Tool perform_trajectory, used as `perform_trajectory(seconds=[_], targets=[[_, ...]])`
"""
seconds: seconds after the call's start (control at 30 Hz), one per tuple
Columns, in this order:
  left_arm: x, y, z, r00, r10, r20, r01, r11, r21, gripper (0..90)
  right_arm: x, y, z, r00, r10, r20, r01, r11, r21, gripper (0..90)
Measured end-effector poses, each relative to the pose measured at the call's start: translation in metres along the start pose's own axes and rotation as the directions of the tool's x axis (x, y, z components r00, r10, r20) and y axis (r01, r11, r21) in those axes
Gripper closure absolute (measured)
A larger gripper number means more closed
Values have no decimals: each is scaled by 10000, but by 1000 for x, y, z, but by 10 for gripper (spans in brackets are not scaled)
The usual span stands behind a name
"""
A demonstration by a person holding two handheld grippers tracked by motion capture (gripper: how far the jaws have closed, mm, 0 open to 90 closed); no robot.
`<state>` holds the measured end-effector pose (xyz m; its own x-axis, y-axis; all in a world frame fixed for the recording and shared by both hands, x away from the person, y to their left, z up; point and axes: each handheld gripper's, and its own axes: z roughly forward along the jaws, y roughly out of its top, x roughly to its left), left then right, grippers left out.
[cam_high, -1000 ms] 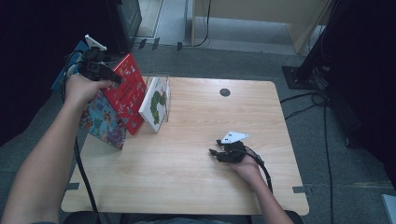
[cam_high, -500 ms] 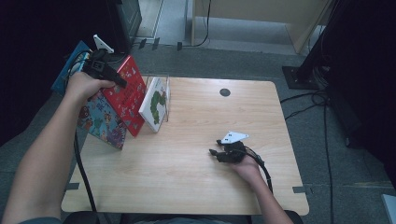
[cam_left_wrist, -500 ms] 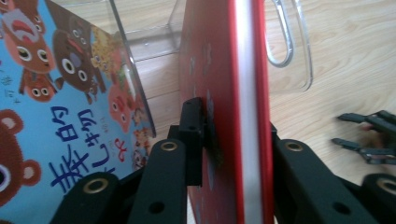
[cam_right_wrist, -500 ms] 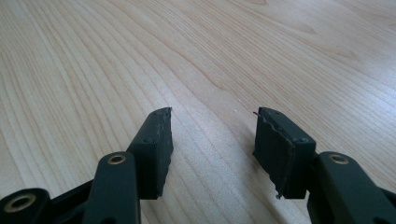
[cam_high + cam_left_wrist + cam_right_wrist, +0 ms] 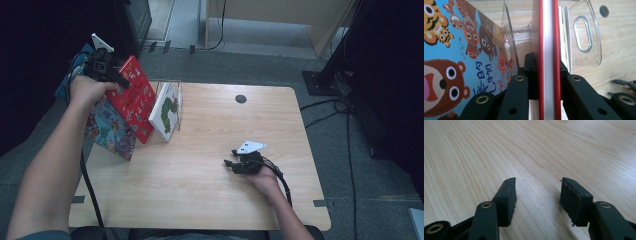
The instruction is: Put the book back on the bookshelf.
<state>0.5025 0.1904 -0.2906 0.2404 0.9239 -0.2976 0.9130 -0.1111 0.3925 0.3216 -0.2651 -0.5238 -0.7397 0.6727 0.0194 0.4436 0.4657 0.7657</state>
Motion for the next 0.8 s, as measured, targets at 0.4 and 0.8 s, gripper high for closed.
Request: perform_trajectory(seconds=[0.4, 0.8], targets=[[2, 3, -14, 9996, -185, -197, 173, 9982, -579, 798, 0, 0, 0, 10000, 31, 14, -31, 10000, 1, 466], [-4, 6, 11, 9990, -175, -410, 144, 9970, -765, 796, 0, 0, 0, 10000, 21, 12, -21, 10000, 4, 467]])
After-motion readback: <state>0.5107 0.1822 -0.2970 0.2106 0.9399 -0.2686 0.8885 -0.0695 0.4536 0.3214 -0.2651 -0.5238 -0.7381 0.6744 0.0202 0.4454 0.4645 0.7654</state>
